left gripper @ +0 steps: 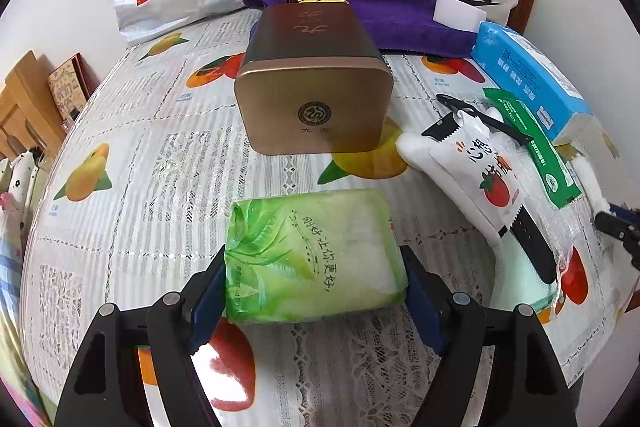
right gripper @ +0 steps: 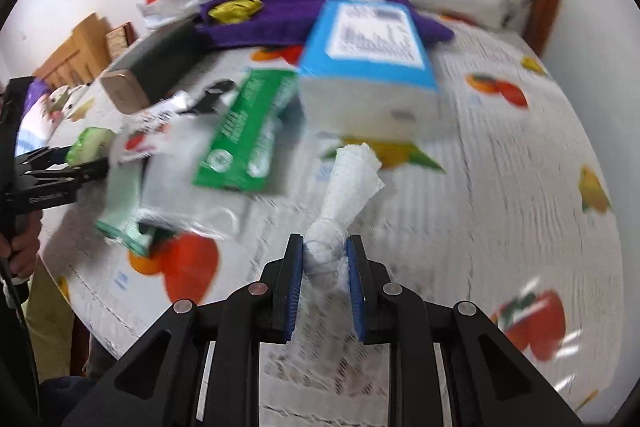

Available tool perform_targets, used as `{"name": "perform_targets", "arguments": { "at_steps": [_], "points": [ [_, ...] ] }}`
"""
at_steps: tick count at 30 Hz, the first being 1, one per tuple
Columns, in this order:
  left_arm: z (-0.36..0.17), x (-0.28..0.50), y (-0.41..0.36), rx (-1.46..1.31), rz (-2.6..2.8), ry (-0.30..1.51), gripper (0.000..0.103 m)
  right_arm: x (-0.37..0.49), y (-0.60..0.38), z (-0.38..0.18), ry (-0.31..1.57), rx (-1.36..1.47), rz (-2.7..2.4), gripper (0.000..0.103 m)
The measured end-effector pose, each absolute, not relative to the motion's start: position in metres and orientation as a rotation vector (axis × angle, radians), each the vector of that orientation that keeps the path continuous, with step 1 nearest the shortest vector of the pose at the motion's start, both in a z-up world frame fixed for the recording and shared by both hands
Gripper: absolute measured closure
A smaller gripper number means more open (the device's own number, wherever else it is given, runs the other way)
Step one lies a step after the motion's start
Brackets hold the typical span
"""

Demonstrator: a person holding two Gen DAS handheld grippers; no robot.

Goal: Organize soft objects
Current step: 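Carry the tissue pack with the left tool while the right tool carries the cloth to the towel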

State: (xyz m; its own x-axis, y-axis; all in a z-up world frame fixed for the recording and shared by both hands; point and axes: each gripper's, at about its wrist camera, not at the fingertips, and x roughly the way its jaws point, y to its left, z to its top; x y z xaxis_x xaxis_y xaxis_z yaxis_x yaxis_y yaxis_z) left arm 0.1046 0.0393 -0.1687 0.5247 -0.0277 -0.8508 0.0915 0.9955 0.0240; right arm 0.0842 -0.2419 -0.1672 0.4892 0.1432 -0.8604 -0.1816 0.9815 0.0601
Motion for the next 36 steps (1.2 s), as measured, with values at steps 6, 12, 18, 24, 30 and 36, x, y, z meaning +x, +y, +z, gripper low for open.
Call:
{"name": "perform_targets", "arguments": {
  "at_steps": [6, 12, 18, 24, 30, 36],
  "points": [
    [-0.167, 0.104, 0.039, 0.064, -0.063, 1.033, 0.03, 0.089, -0.243, -0.172, 0.994, -0.005, 0.181, 0.078],
    [-0.16, 0.103, 0.044, 0.011, -0.066, 1.049, 0.031, 0.094, -0.254, -0.161, 0.997, 0.064, 0.2, 0.081],
    [-0.135, 0.103, 0.046, -0.014, -0.069, 1.016, 0.031, 0.09, -0.256, -0.138, 0.959, 0.07, 0.219, 0.081],
    [-0.105, 0.106, 0.046, -0.045, -0.093, 0.971, 0.031, 0.093, -0.25, -0.105, 0.897, 0.05, 0.255, 0.081],
    [-0.077, 0.116, 0.04, -0.052, -0.113, 0.932, 0.031, 0.108, -0.239, -0.075, 0.842, 0.029, 0.314, 0.081],
    [-0.055, 0.134, 0.035, -0.044, -0.111, 0.905, 0.03, 0.13, -0.227, -0.056, 0.811, 0.021, 0.353, 0.081]
  ]
}}
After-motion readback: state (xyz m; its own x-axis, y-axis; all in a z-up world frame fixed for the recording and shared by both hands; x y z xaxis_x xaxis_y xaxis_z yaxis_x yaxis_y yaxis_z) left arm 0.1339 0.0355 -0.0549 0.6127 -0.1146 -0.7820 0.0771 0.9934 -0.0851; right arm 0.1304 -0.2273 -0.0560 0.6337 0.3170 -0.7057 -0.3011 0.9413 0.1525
